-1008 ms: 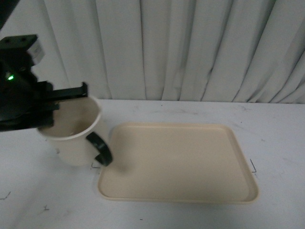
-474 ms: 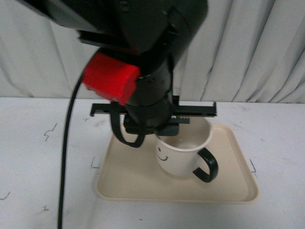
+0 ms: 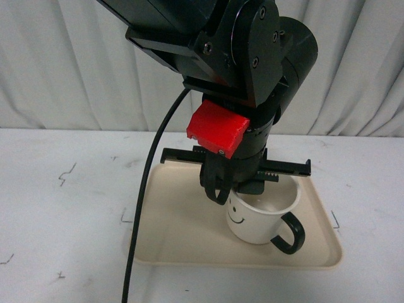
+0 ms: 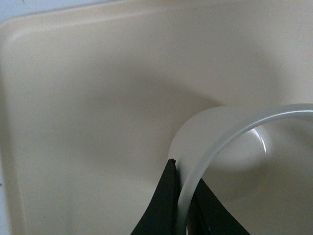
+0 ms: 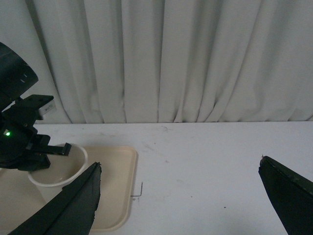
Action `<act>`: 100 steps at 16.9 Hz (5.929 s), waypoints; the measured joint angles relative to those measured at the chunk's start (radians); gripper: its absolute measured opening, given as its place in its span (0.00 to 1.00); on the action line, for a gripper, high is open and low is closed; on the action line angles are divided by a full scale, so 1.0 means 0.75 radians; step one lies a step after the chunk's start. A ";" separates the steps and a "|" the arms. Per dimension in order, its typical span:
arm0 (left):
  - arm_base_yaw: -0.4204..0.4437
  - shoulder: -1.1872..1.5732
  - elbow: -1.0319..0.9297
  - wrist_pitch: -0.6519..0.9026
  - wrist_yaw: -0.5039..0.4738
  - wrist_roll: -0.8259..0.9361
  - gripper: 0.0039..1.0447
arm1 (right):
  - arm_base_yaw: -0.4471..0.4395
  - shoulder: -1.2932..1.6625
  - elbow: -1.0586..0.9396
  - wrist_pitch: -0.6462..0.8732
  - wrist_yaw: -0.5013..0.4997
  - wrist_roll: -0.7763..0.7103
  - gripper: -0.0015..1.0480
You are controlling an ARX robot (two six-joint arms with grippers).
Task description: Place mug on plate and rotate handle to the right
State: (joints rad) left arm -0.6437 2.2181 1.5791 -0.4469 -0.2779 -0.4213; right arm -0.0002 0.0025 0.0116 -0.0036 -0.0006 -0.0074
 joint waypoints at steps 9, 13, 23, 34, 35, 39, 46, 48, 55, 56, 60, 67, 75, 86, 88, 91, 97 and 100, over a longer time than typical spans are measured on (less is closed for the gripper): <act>0.004 -0.150 -0.158 0.153 0.084 0.097 0.62 | 0.000 0.000 0.000 0.000 0.000 -0.001 0.94; 0.003 -0.670 -0.664 1.175 -0.283 0.416 0.67 | 0.000 0.001 0.000 -0.001 -0.001 -0.001 0.94; 0.501 -1.405 -1.814 1.813 -0.005 0.542 0.01 | 0.000 0.000 0.000 0.001 -0.001 0.000 0.94; 0.771 -1.975 -2.092 1.534 0.296 0.542 0.01 | 0.000 0.000 0.000 0.000 0.000 0.000 0.94; 0.838 -2.036 -2.092 1.490 0.350 0.543 0.01 | 0.000 0.000 0.000 0.001 -0.001 0.000 0.94; 0.855 -2.250 -2.095 1.287 0.371 0.543 0.01 | 0.000 0.000 0.000 0.000 0.000 0.000 0.94; 0.857 -2.529 -2.096 1.024 0.371 0.543 0.01 | 0.000 0.000 0.000 0.000 0.000 0.000 0.94; 0.857 -2.583 -2.096 0.971 0.371 0.543 0.01 | 0.000 0.000 0.000 0.000 0.000 0.000 0.94; 0.857 -2.792 -2.091 0.722 0.370 0.543 0.01 | 0.000 0.000 0.000 0.000 0.000 0.000 0.94; 0.857 -2.913 -2.095 0.578 0.371 0.543 0.01 | 0.000 0.000 0.000 0.000 0.000 0.000 0.94; 0.857 -2.952 -2.095 0.584 0.371 0.543 0.01 | 0.000 -0.001 0.000 0.002 0.000 0.000 0.94; 0.857 -2.952 -2.095 0.592 0.370 0.543 0.49 | 0.026 0.135 0.063 -0.139 0.064 0.031 0.94; 0.857 -2.952 -2.095 0.591 0.370 0.544 0.94 | 0.198 1.668 0.959 -0.173 -0.024 -0.131 0.94; 0.857 -2.952 -2.095 0.591 0.370 0.544 0.94 | 0.414 2.662 1.722 -0.455 -0.045 0.201 0.94; 0.857 -2.952 -2.095 0.591 0.370 0.544 0.94 | 0.413 2.724 1.758 -0.465 -0.039 0.244 0.90; 0.857 -2.952 -2.095 0.591 0.370 0.544 0.94 | 0.413 2.799 1.817 -0.509 -0.036 0.281 0.52; 0.857 -2.952 -2.095 0.591 0.370 0.544 0.94 | 0.410 2.814 1.909 -0.625 -0.072 0.249 0.03; 0.857 -2.952 -2.095 0.591 0.370 0.544 0.94 | 0.409 2.816 2.010 -0.707 -0.153 0.030 0.03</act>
State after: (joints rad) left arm -0.0010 0.0044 0.0078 -0.0036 -0.0002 -0.0135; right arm 0.3069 2.1147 1.5192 -0.5339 -0.1154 0.0147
